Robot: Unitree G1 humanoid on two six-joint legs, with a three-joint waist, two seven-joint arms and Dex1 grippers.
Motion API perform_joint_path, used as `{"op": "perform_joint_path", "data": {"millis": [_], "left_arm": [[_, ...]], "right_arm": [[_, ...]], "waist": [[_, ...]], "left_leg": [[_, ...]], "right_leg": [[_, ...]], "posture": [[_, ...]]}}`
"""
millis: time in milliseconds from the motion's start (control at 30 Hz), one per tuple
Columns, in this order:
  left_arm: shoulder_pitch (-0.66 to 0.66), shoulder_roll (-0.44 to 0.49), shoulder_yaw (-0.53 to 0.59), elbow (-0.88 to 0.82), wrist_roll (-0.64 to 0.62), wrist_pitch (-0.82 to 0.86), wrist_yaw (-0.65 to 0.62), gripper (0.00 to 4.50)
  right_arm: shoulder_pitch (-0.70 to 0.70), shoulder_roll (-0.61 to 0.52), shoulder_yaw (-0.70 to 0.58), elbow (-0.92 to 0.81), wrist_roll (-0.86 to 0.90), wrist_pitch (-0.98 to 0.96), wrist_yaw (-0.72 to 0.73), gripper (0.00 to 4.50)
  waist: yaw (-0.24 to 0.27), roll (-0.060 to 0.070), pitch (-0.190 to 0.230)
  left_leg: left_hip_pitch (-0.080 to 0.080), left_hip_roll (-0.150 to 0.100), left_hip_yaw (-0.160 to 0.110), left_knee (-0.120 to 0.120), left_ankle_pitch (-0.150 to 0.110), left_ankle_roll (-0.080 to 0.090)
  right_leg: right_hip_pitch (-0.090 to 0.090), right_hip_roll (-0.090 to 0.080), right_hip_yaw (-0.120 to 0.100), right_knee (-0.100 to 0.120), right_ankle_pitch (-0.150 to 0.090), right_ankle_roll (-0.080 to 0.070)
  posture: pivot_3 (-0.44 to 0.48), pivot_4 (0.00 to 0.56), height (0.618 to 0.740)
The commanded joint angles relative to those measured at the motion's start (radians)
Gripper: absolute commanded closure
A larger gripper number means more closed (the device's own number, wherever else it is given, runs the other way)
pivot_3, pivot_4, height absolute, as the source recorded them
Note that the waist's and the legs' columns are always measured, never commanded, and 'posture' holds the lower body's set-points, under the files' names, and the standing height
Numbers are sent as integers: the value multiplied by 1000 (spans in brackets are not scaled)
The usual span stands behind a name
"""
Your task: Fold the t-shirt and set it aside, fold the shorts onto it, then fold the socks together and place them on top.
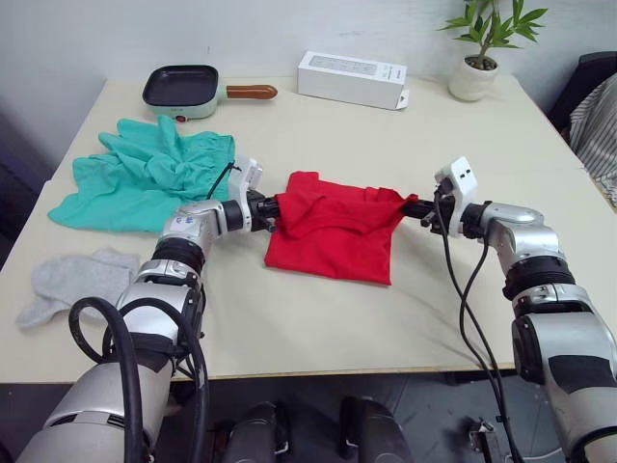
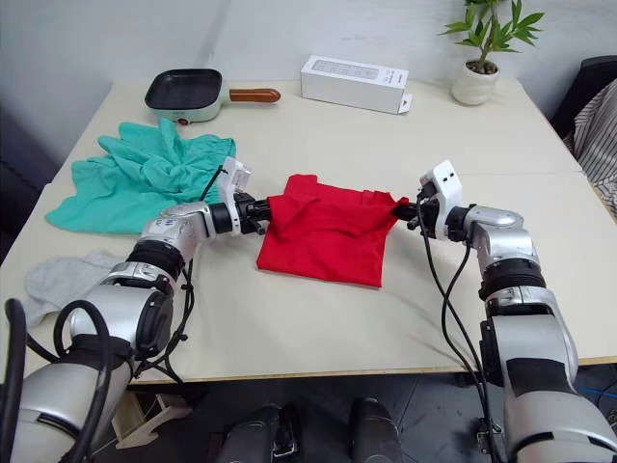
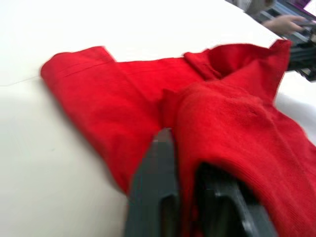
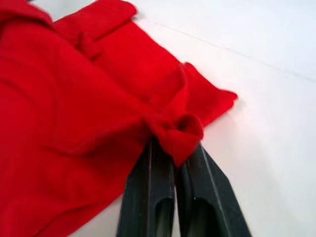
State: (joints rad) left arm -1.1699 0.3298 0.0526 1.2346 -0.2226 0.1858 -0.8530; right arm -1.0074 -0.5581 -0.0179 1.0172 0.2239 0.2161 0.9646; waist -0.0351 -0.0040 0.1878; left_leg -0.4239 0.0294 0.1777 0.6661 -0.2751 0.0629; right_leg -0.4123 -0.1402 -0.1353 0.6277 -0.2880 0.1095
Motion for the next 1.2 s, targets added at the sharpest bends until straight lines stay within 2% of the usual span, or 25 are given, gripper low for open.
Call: {"op": "perform_joint_path", "data": {"millis": [33, 100, 200, 233, 267, 333, 433, 500, 567, 667, 700, 767, 867, 933, 1000, 1067, 1200], "left_arm": [[-15, 13, 20, -14, 44, -89, 122, 2570], [-5, 16, 23, -20, 71, -151, 206, 1922], [25, 19, 19, -58, 98, -250, 224, 989], [34, 20, 25, -72, 99, -275, 237, 977], [41, 22, 31, -80, 99, -286, 245, 977], [67, 33, 18, -113, 120, -346, 236, 977], [116, 56, -37, -173, 169, -407, 152, 977], [143, 75, -50, -212, 177, -375, 120, 633], [160, 91, -44, -240, 167, -301, 102, 87], [180, 107, -13, -299, 108, -107, 44, 19], [201, 123, -26, -345, 101, -47, -13, 19], [250, 159, -56, -434, 121, -23, -66, 19], [319, 200, -63, -560, 138, -138, -89, 19], [372, 221, -53, -621, 120, -368, -151, 19], [428, 237, -57, -660, 91, -522, -245, 19], [470, 251, -87, -682, 95, -613, -310, 19], [461, 217, -153, -636, 175, -693, -280, 19]], "right_arm": [[-23, -3, -85, -7, 21, -17, -109, 3117], [-6, -2, -124, -18, 23, -32, -185, 2403], [68, -15, -172, -79, 19, -67, -270, 1348], [100, -21, -185, -111, 21, -70, -277, 1008], [127, -26, -196, -144, 26, -66, -279, 477], [195, -32, -223, -250, 56, -69, -253, 68], [312, -35, -234, -469, 111, -64, -175, 68], [408, -48, -217, -645, 145, -40, -110, 0], [491, -57, -213, -798, 184, 12, -84, 0], [591, -62, -209, -967, 236, 82, -62, 0], [634, -71, -191, -1027, 240, 85, -35, 0], [703, -78, -162, -1120, 239, 91, -13, 0], [756, -73, -127, -1196, 214, 29, 10, 0], [788, -88, -76, -1226, 164, -41, 49, 0], [811, -102, -18, -1233, 105, -119, 86, 0], [814, -107, 41, -1213, 32, -179, 87, 0], [751, -68, 99, -1077, -102, -301, 0, 0]], "waist": [[0, 0, 0], [0, 0, 0], [3, 0, 0], [6, 0, 0], [6, 0, 0], [6, 0, 0], [5, 0, 0], [4, 0, 0], [2, 0, 0], [5, 0, 0], [6, 0, 0], [6, 0, 0], [7, 0, 0], [7, 0, 0], [8, 0, 0], [9, 0, 0], [12, -1, 0]], "left_leg": [[0, 0, 0, 0, 0, 0], [0, 0, 0, 0, 0, 0], [0, 0, 0, 0, 0, 0], [0, 0, 0, 0, 0, 0], [0, -1, 0, -1, 0, 0], [0, -1, 0, -1, 0, 0], [0, -1, 0, -1, 0, 0], [1, 0, 1, -1, 0, 0], [1, 0, 1, -1, 0, 0], [2, 1, 1, -1, 0, -1], [2, 1, 1, 0, 0, -1], [2, 0, 0, -1, 0, -1], [2, 1, 0, -1, 0, -1], [2, 0, 0, 0, 0, -1], [2, 0, 0, 0, 0, -1], [3, -1, 0, 0, 0, -1], [3, -2, 0, 0, 0, 0]], "right_leg": [[0, 0, 0, 0, 0, 0], [0, 0, 0, 0, 0, 0], [0, -1, 0, 0, 0, 0], [0, -1, 0, 0, 0, 0], [0, -1, 0, 0, 0, 0], [0, -1, 0, 0, 0, 0], [0, -1, 0, 0, 0, 0], [0, 0, 0, 0, 0, 0], [0, 0, 1, 0, 0, 0], [0, 1, 1, 1, 0, 0], [0, 1, 1, 1, 0, 0], [0, 0, 1, 1, 0, 0], [0, 1, 1, 0, 0, 0], [0, 0, 2, 0, 0, 0], [0, -2, 1, 0, 0, 0], [0, -5, 1, -1, 0, -1], [0, -7, -1, -1, 0, -1]], "posture": [[0, 150, 740], [0, 150, 740], [0, 150, 740], [0, 150, 740], [0, 150, 740], [0, 150, 740], [0, 150, 740], [0, 150, 740], [0, 150, 740], [0, 150, 740], [0, 150, 740], [0, 150, 740], [0, 150, 740], [0, 150, 740], [0, 150, 740], [0, 150, 740], [0, 150, 740]]}}
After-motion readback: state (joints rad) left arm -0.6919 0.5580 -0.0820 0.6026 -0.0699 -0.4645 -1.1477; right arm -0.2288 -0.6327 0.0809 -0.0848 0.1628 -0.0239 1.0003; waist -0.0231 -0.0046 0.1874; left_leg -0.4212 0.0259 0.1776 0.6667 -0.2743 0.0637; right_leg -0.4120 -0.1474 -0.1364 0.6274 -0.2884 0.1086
